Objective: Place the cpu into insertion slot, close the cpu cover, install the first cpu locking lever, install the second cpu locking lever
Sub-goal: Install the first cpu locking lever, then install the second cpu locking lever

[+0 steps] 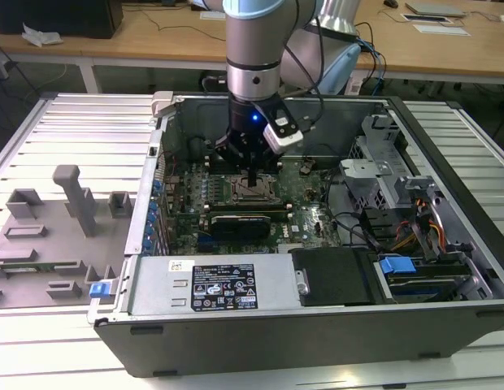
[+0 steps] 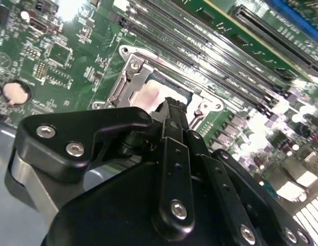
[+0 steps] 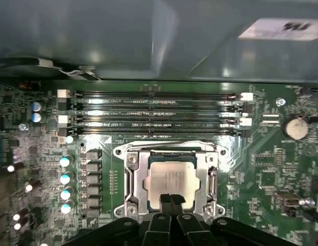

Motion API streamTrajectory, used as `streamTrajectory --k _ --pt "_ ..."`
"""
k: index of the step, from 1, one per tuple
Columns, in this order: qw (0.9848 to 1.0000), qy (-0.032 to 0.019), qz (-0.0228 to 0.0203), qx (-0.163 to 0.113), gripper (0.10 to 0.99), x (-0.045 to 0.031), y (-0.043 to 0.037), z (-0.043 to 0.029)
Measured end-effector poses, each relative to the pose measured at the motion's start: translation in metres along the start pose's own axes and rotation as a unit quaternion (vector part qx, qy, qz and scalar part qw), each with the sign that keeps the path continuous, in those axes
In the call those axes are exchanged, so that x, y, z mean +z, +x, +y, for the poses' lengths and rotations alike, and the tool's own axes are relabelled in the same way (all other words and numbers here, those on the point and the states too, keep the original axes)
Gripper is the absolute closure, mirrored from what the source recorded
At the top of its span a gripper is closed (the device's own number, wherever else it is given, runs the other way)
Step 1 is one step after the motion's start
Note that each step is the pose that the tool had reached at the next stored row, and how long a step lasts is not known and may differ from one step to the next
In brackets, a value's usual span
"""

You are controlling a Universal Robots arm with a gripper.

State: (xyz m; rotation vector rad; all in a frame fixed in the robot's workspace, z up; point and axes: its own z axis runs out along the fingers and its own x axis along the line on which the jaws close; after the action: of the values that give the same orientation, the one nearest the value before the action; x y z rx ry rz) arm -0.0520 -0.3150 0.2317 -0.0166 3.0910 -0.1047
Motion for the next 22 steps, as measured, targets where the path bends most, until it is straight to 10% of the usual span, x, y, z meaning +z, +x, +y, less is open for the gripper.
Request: streamTrajectory --k 5,22 --pt "1.0000 -0.0001 0.0000 0.000 0.980 -0.0139 -0.0007 -0.0009" --pt "1.0000 0.0000 0.0000 0.000 0.980 -0.0140 -0.0007 -0.0012"
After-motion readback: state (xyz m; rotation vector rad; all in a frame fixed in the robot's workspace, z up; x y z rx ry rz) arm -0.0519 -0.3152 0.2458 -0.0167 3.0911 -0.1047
